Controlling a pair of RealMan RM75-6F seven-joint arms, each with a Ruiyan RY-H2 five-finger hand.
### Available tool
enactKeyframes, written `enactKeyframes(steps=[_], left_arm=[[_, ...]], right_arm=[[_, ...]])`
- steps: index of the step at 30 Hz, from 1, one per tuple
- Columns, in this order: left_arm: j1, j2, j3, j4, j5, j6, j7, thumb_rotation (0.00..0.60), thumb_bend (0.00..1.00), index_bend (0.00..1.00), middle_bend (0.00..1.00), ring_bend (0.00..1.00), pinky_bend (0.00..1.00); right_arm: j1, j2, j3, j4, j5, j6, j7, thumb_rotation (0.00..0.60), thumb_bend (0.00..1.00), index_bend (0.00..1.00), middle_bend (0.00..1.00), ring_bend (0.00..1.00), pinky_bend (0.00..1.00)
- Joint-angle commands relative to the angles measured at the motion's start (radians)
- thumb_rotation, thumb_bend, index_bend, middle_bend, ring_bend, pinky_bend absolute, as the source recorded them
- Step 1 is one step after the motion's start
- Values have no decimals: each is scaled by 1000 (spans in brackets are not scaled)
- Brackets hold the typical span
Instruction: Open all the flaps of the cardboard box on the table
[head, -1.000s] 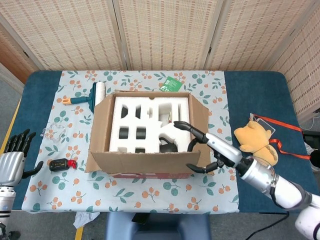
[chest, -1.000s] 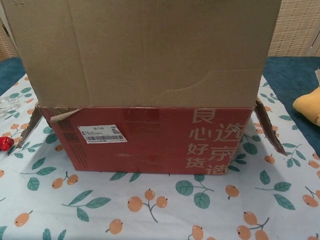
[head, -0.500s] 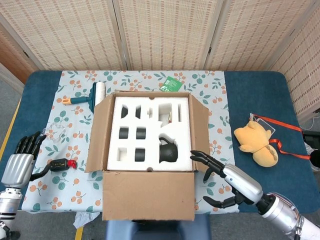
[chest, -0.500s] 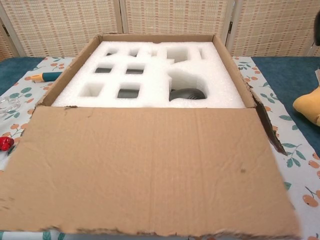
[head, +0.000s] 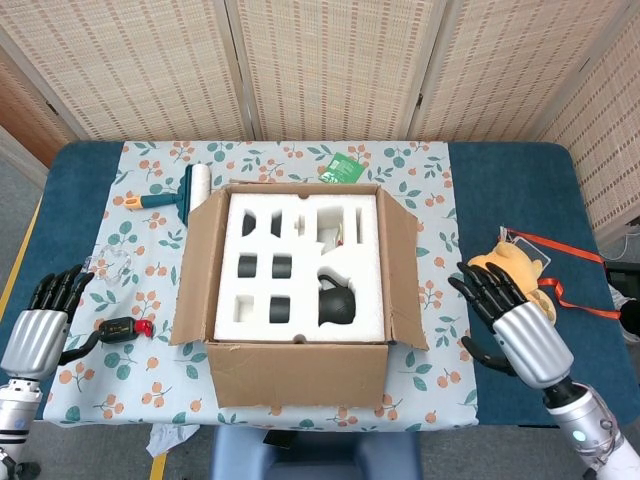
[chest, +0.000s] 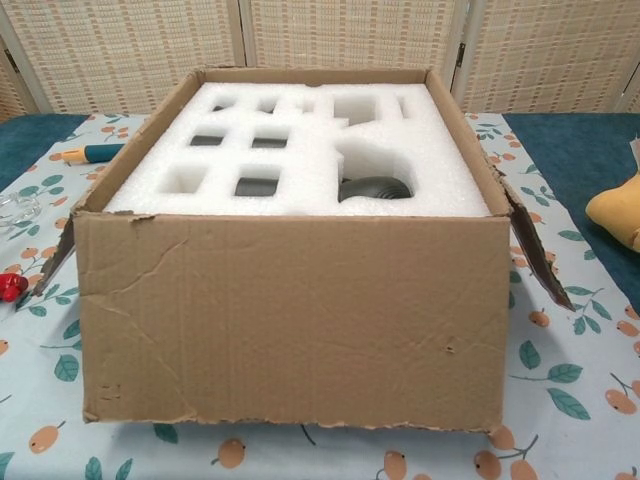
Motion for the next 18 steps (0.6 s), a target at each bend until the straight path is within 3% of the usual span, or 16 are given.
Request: enactKeyframes(steps=[1, 14, 18], left_arm=[[4, -11, -1, 13, 19, 22, 5, 600, 345, 0, 0, 0, 0], [11, -16, 11, 7, 37, 37, 20, 600, 351, 0, 0, 0, 0], [14, -10, 7, -6, 32, 44, 13, 600, 421, 0, 0, 0, 0]], right_arm=[[-142, -213, 51, 251, 150, 96, -50, 600, 411, 0, 0, 0, 0], [-175, -195, 74, 309, 159, 101, 81, 600, 412, 0, 0, 0, 0], [-181, -193, 76, 308, 151, 104, 79, 600, 412, 0, 0, 0, 0]])
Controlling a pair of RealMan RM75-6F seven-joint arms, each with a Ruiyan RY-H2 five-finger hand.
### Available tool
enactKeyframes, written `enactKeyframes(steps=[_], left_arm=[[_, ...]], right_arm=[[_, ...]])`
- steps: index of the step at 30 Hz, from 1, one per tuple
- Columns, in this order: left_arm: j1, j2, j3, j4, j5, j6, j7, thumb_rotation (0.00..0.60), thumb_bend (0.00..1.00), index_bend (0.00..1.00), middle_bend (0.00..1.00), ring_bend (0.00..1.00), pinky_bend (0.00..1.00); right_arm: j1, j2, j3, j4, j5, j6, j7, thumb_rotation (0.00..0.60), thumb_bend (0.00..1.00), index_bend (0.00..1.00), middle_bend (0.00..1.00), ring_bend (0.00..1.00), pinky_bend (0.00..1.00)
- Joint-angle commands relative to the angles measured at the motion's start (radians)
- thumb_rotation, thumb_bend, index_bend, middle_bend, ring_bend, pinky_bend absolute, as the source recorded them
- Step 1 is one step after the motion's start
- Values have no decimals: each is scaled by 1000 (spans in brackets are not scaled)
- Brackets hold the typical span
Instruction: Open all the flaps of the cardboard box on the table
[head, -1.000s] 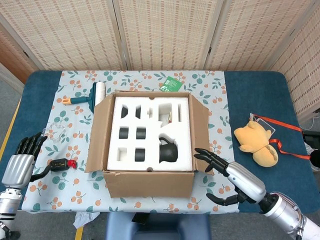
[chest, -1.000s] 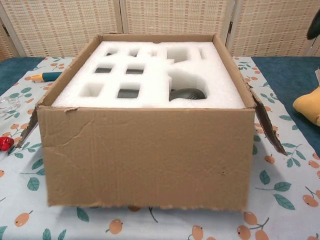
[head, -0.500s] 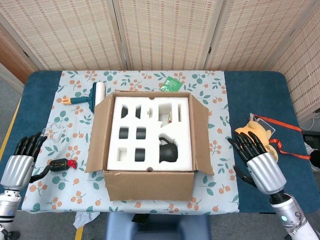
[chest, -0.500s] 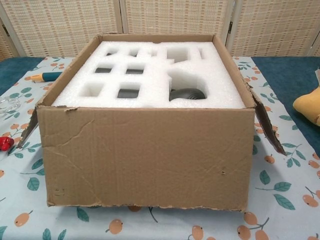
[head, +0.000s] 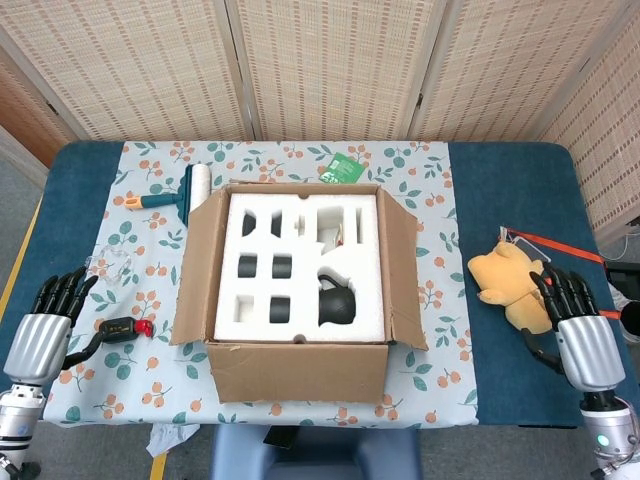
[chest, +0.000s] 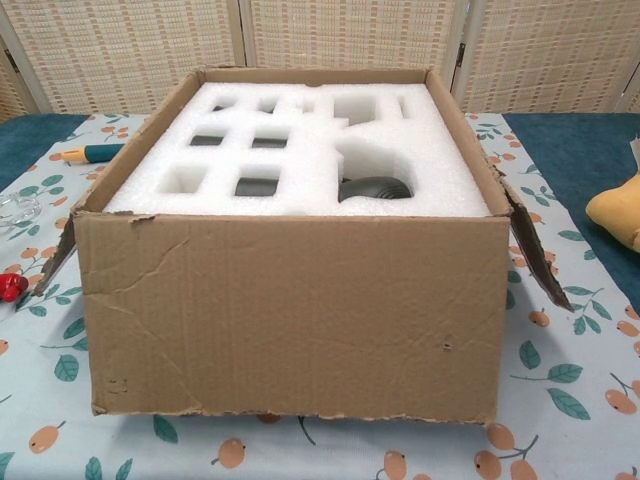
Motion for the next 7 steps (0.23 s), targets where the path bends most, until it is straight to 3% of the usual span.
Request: enactKeyframes(steps=[1, 7], left_arm=[[3, 3, -2, -6, -2, 5, -8, 600, 425, 0, 0, 0, 0], [10, 9, 7, -12, -1, 5, 4, 600, 426, 0, 0, 0, 0]], right_arm=[[-3, 0, 2, 1, -4, -1, -2, 600, 412, 0, 0, 0, 0], [5, -11, 11, 5, -14, -17, -9, 600, 411, 0, 0, 0, 0]])
